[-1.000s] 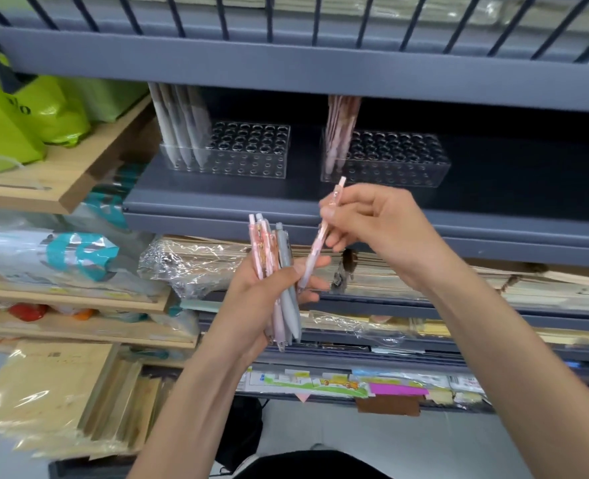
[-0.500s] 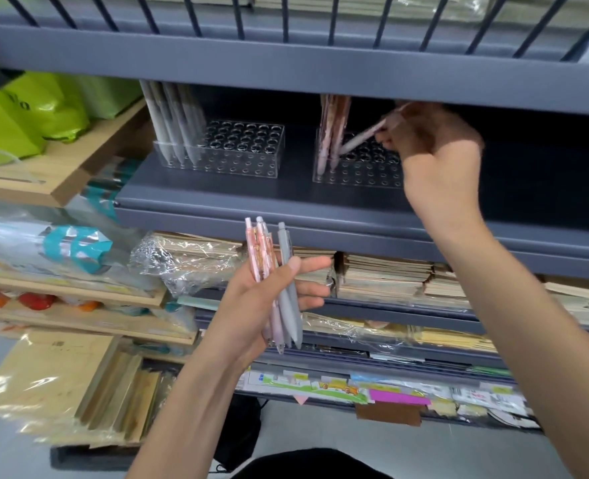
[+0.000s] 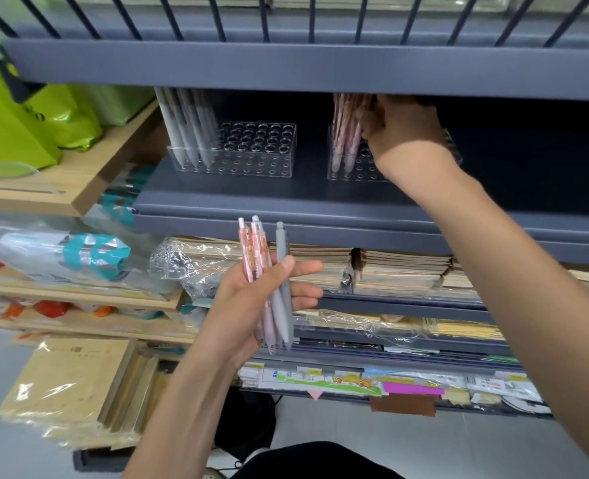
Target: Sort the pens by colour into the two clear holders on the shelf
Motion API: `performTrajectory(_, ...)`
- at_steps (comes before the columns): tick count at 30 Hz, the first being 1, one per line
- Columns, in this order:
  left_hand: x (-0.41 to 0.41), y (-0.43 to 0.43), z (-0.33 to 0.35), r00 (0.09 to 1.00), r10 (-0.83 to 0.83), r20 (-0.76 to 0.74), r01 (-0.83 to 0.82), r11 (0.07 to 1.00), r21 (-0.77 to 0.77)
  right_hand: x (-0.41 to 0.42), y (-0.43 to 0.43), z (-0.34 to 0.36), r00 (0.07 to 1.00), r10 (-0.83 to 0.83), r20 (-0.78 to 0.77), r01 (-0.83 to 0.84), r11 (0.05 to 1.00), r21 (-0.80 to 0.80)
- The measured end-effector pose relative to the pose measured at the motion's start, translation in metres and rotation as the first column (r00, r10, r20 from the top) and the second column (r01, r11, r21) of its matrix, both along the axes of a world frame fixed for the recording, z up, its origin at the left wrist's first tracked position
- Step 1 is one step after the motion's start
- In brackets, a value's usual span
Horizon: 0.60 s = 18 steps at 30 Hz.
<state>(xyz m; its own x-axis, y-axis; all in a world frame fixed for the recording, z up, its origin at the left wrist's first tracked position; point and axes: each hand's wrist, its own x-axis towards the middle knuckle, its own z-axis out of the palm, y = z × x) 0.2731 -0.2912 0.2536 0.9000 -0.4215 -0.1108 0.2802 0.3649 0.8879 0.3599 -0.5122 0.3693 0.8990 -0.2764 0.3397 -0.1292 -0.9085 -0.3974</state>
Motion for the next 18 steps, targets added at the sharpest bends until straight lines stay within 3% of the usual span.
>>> performTrajectory(3,0.003,0.01,0.002,1.0,-0.009,-0.021,0.009,1.0,-0.007,-0.001,0.0,-0.002,1.0,-0.003,0.03,0.001,0.998,0.068)
performTrajectory(7,0.006,0.024,0.003,0.999,-0.017,-0.036,0.017,1.0,-0.02,-0.02,0.006,-0.011,0.956,-0.082,0.282,-0.007,0.953,0.302)
performTrajectory(9,0.007,0.031,0.004,0.999,-0.029,-0.044,0.028,0.999,-0.019,-0.035,0.02,-0.015,0.934,-0.056,0.354,-0.116,0.888,0.446)
performTrajectory(12,0.007,0.039,0.006,0.997,-0.058,-0.045,0.057,0.998,-0.026,-0.052,0.048,-0.025,0.945,0.276,0.177,-0.328,0.788,0.521)
performTrajectory(14,0.008,0.043,0.007,0.996,-0.079,-0.041,0.077,0.996,-0.037,-0.058,0.066,-0.031,0.885,0.464,0.046,-0.415,0.74,0.53)
performTrajectory(18,0.011,0.055,0.011,0.993,-0.117,-0.018,0.117,0.992,-0.037,-0.058,0.089,-0.041,0.793,0.607,-0.061,-0.459,0.659,0.596)
